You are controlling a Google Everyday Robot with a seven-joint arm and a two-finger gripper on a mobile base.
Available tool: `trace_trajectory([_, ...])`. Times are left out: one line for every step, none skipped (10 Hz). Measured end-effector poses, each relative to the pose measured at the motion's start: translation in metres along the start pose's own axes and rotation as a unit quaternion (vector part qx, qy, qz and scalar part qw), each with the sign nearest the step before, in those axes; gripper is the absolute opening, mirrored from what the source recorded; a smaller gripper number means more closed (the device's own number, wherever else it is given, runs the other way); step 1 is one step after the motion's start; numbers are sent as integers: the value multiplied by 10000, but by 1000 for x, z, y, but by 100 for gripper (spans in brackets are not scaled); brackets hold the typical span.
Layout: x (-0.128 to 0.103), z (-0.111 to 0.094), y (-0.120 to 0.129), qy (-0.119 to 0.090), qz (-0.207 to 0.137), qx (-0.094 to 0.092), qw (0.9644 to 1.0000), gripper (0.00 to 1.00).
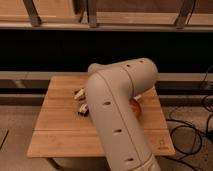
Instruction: Place the eraser in the ceramic cup
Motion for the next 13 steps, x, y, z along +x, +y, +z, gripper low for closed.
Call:
trace_trajectory([1, 2, 3, 43, -101, 35, 9999, 58])
trace_trajectory([3, 5, 3, 107, -183, 90, 9997, 46])
trace_trajectory([4, 8, 1, 151, -216, 134, 9996, 37])
trace_trajectory([5, 10, -1, 186, -233, 173, 9994, 28])
trace_trajectory([6, 12, -4, 219, -244, 218, 9992, 18])
trace_trajectory([6, 15, -4, 257, -260, 251, 9990, 6])
trace_trajectory([6, 17, -4, 282, -281, 279, 9988, 2])
trace_trajectory([6, 18, -5, 305, -304, 313, 9986, 0])
trace_trajectory([6, 19, -4, 315, -319, 331, 9984, 0])
trace_trajectory([5, 20, -5, 318, -333, 348, 9983, 0])
trace_trajectory([5, 19, -4, 306, -345, 355, 9983, 0])
trace_trajectory([4, 15, -1, 258, -411, 361, 9982, 0])
trace_trajectory([-1, 7, 5, 123, -488, 332, 9982, 0])
